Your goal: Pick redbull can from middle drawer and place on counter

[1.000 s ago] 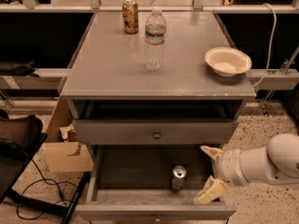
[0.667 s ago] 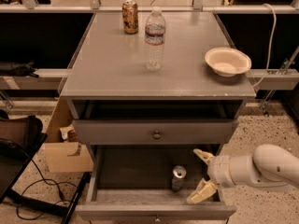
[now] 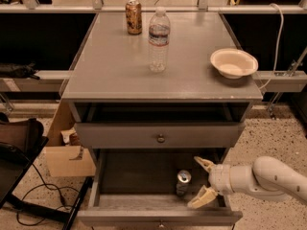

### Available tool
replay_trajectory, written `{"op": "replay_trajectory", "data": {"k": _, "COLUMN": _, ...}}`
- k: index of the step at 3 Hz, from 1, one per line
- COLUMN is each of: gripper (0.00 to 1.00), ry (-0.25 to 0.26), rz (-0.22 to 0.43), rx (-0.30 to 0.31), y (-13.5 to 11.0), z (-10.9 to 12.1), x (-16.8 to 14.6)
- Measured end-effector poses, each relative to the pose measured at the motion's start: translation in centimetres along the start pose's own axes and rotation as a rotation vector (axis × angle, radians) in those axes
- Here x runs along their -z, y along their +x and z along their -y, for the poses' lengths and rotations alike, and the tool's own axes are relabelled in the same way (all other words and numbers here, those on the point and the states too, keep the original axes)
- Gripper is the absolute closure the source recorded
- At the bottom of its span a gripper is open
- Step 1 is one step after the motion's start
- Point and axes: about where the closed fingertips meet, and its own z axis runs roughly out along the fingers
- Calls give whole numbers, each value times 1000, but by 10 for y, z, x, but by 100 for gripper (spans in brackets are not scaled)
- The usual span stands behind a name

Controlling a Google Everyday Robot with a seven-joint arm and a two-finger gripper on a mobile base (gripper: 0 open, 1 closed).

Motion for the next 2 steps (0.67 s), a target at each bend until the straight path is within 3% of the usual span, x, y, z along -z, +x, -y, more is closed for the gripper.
{"op": "replay_trajectory", "data": {"k": 2, "gripper": 0, "ry": 7, "rz": -13, "rx": 23, "y": 16, "z": 7, "x": -36}}
